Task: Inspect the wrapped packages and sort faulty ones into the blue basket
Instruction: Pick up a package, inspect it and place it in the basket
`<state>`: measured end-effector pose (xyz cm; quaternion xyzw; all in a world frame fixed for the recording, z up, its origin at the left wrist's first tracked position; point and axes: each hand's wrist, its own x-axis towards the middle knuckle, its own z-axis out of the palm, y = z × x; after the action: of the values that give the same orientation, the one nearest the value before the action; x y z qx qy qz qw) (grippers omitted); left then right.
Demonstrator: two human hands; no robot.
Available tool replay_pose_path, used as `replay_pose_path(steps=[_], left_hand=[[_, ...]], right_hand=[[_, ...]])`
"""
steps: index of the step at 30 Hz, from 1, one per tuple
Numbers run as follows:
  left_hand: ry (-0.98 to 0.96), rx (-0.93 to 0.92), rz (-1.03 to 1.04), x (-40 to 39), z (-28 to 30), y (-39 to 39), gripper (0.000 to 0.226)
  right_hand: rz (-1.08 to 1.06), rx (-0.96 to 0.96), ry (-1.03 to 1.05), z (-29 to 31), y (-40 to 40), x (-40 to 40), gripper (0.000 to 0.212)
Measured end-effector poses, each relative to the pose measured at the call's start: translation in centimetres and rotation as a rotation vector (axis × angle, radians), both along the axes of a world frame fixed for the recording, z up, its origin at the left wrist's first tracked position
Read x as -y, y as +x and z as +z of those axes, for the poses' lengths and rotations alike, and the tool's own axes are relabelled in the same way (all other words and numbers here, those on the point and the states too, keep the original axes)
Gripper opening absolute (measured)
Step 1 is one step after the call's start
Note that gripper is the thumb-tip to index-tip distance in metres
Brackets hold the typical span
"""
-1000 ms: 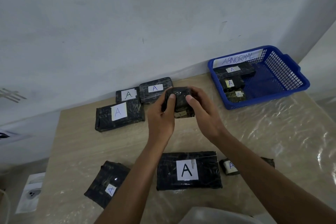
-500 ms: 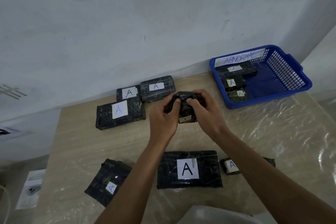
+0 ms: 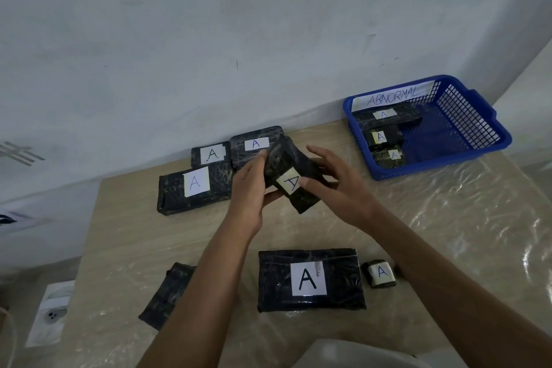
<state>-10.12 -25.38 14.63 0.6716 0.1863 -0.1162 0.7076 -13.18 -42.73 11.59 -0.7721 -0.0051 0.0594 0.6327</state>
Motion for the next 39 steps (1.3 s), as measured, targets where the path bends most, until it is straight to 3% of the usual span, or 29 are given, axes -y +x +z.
replay_pose_path(steps=[3, 6, 8, 15, 18, 23, 29, 33, 39], left_hand=[[-0.016, -0.002, -0.070, 0.0, 0.2, -0.1, 0.038], [0.023, 0.135, -0.177, 0.1, -0.4, -1.0, 0.047], [0.051, 0.196, -0.217, 0.1, -0.8, -1.7, 0.059], [0.274, 0.473, -0.295, 0.1, -2.5, -2.8, 0.066], [0.274, 0.478, -0.215, 0.2, -2.9, -2.8, 0.059], [0.061, 0.385, -0.099, 0.2, -1.5, -2.4, 0.043], [0.046, 0.400, -0.134, 1.2, -0.2, -2.7, 0.035], [0.148, 0.457, -0.170, 1.5, -0.2, -2.4, 0.037], [0.273, 0.525, -0.126, 2.2, -0.9, -2.3, 0.033]], right_hand=[[-0.050, -0.018, 0.016, -0.2, 0.3, -0.1, 0.053], [-0.202, -0.110, 0.199, 0.4, 0.8, -0.5, 0.037], [-0.264, -0.152, 0.205, 0.8, 1.1, -0.6, 0.031], [-0.335, -0.216, 0.232, 1.8, 1.2, -0.8, 0.032], [-0.242, -0.184, 0.137, 1.7, 1.1, -1.0, 0.043], [-0.081, 0.058, -0.281, 0.6, 0.2, -0.6, 0.076], [-0.078, 0.209, 0.136, 0.4, 0.0, -1.1, 0.031], [-0.124, 0.151, 0.152, 0.1, -0.1, -1.7, 0.025], [-0.073, 0.079, 0.110, 0.0, 0.1, -1.6, 0.034]])
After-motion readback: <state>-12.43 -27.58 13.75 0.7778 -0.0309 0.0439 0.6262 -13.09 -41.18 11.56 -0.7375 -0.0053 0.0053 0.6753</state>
